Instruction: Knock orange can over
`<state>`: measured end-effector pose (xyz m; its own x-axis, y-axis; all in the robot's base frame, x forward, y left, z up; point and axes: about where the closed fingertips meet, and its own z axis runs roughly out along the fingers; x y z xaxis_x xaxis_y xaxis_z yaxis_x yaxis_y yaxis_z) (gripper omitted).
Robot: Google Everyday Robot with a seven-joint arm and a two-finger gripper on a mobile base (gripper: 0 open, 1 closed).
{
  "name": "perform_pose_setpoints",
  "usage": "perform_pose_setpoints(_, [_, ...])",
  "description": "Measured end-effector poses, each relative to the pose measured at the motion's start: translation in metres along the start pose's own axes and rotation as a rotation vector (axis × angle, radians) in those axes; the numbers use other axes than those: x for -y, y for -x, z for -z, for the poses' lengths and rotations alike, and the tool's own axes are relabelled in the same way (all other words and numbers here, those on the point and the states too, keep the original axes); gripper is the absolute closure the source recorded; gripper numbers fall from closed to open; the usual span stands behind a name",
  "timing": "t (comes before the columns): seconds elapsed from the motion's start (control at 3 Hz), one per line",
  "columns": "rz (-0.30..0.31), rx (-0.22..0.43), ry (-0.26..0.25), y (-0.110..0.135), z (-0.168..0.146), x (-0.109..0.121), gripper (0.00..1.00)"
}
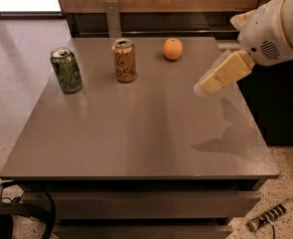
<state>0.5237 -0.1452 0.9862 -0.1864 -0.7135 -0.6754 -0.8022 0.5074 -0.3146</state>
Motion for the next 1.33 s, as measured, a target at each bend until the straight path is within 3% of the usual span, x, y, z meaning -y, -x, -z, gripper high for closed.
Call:
perform_pose_setpoints(0.33, [-0.057,0.222,-0.014,0.036,-0.049,0.002,0.00])
perform_pose_setpoints(0.67, [-0.103,0.323,-0.111,0.060,-0.072,0.022,0.00])
perform_pose_setpoints(1.0, [-0.103,0.323,-0.111,0.060,-0.072,0.022,0.00])
perform_pose_setpoints(1.33, [-0.139,0.383,-0.087,0.064,-0.110,0.032,0.00])
